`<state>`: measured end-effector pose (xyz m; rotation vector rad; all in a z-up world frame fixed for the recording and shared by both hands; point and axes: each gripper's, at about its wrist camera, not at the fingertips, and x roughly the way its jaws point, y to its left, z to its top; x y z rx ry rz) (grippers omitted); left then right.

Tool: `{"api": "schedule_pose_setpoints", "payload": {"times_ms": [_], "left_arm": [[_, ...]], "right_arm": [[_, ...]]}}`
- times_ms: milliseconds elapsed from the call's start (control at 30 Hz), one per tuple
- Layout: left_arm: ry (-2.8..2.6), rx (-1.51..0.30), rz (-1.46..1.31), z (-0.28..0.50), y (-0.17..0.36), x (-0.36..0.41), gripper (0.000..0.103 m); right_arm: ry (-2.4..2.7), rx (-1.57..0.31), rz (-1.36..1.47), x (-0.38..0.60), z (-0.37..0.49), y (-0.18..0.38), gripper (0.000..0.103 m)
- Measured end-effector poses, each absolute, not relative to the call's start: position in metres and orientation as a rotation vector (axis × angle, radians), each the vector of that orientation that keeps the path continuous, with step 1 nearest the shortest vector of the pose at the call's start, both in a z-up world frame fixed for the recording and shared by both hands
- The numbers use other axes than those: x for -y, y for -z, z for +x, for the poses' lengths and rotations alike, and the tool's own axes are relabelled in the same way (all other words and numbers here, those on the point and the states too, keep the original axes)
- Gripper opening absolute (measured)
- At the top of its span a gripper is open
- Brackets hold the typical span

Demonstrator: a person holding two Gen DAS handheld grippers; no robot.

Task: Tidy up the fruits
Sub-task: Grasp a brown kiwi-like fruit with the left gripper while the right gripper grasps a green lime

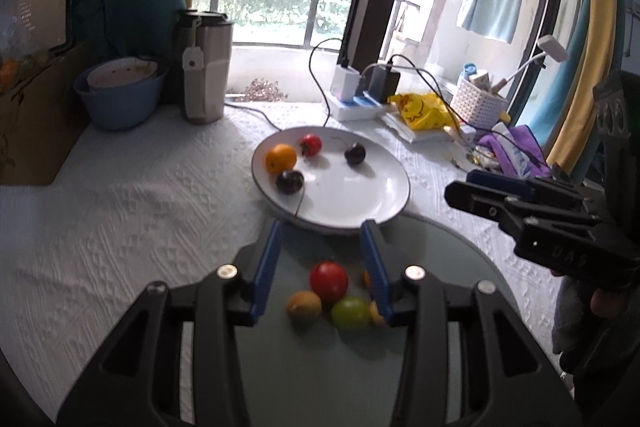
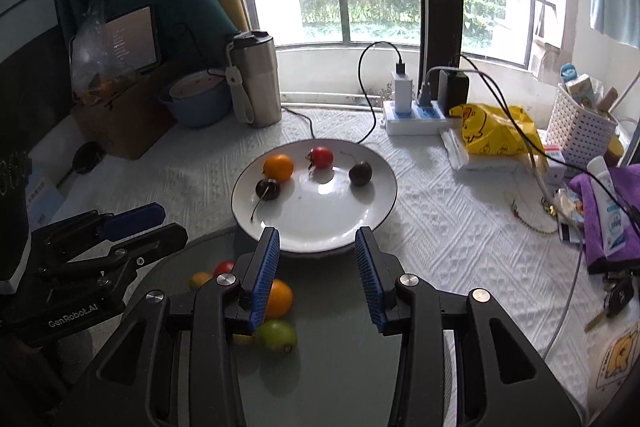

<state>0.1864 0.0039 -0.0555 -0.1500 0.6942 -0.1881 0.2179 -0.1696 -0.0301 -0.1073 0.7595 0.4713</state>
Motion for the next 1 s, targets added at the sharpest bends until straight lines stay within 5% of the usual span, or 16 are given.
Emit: {"api": "schedule_pose_setpoints", "payload": {"times_ms": [1000], "left_arm": [[0.120, -0.856, -0.117, 0.187, 0.115, -0.002, 0.043]], "right_arm": [[-0.538, -0.889, -0.044, 0.165, 0.191, 0.094, 0.042]]}}
